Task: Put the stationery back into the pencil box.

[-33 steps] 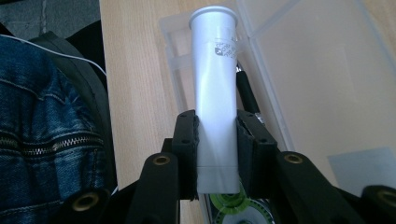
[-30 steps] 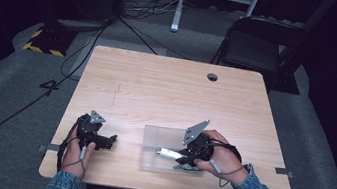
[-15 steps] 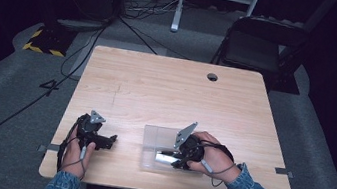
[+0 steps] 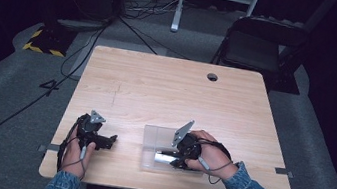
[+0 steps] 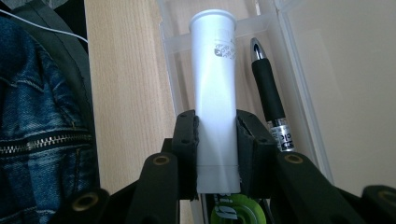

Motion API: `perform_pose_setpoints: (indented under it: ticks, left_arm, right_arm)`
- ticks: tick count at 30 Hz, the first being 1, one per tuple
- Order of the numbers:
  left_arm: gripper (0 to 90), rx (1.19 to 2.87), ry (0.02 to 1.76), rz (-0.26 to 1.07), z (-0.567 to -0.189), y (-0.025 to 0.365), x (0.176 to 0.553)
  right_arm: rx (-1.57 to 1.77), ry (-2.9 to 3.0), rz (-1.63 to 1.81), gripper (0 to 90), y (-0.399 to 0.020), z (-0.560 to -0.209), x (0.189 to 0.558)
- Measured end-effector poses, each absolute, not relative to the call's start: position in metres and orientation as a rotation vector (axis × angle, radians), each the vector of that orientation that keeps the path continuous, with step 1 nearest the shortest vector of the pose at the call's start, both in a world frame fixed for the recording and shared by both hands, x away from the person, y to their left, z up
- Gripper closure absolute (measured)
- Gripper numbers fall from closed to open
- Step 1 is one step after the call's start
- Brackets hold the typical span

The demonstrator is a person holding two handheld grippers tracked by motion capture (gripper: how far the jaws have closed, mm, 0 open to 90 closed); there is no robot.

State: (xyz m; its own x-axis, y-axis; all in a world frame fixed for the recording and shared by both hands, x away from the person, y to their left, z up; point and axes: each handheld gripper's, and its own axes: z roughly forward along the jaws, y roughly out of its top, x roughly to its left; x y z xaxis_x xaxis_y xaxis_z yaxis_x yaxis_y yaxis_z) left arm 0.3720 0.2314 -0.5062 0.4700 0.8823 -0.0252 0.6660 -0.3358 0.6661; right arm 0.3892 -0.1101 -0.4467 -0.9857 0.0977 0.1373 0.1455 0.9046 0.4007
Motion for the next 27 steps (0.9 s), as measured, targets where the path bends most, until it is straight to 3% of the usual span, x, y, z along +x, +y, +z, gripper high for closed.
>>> perform_pose_setpoints:
  ticks: [27]
  left_arm:
    - [0.2, 2.107, 1.276, 0.459, -0.5062, 0.2307, 0.3728]
  right_arm:
    - [-0.154, -3.027, -0.691, 71.3, -0.1077, -0.4495, 0.3952]
